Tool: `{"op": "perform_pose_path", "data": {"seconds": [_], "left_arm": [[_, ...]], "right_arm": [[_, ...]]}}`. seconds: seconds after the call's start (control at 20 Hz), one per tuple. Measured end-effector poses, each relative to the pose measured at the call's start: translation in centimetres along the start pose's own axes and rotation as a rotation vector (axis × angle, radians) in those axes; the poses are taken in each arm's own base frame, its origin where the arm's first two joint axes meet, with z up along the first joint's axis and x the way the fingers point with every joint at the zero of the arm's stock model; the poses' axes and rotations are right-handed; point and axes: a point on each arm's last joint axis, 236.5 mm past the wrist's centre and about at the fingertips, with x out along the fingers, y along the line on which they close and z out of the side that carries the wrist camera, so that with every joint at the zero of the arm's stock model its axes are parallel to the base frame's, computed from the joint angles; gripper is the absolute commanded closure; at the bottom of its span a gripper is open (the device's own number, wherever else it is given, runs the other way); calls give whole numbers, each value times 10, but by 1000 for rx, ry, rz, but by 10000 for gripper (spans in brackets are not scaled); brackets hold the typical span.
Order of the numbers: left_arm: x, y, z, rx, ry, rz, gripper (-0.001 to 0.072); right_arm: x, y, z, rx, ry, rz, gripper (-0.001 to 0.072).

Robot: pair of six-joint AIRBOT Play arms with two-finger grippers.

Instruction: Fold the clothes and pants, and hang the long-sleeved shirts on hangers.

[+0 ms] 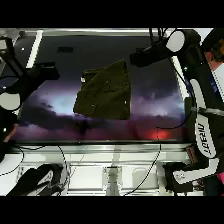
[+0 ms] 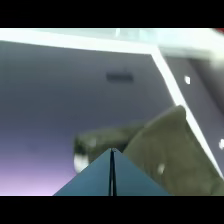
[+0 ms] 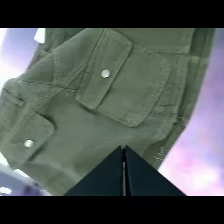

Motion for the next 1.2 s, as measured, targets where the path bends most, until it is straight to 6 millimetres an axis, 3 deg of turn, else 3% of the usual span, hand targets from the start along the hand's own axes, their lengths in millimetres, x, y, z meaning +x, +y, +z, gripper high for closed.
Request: {"op": "perform_pose_path", "data": {"seconds": [0.1,0.15,0.2,0.25,0.3,0.35,0.5,0.6,0.8,0.95,1.1,1.2], "left_arm": [[15,23,-26,-88,87,29,695],[23,34,-40,-148,127,41,654],[33,46,-54,-212,161,53,469],[44,55,-67,-264,193,60,303],[55,62,-84,-307,236,59,273],[66,65,-98,-342,269,55,273],[103,67,-140,-431,386,16,272],[128,62,-162,-483,462,-31,272],[166,49,-190,-564,582,-137,273],[178,40,-209,-612,651,-192,274],[181,35,-220,-634,689,-220,276],[180,31,-223,-644,709,-239,372]], "right_arm": [[5,-12,1,78,5,74,691],[9,-17,2,131,7,134,689],[12,-22,3,184,6,189,681],[17,-30,5,240,6,241,577],[23,-39,5,284,6,270,417],[31,-49,5,324,4,288,366],[63,-76,-3,470,32,295,359],[87,-84,-13,568,71,318,216],[128,-89,-35,690,146,362,213],[153,-84,-54,731,216,383,213],[165,-77,-67,742,264,399,213],[168,-75,-70,743,275,403,213]]}}
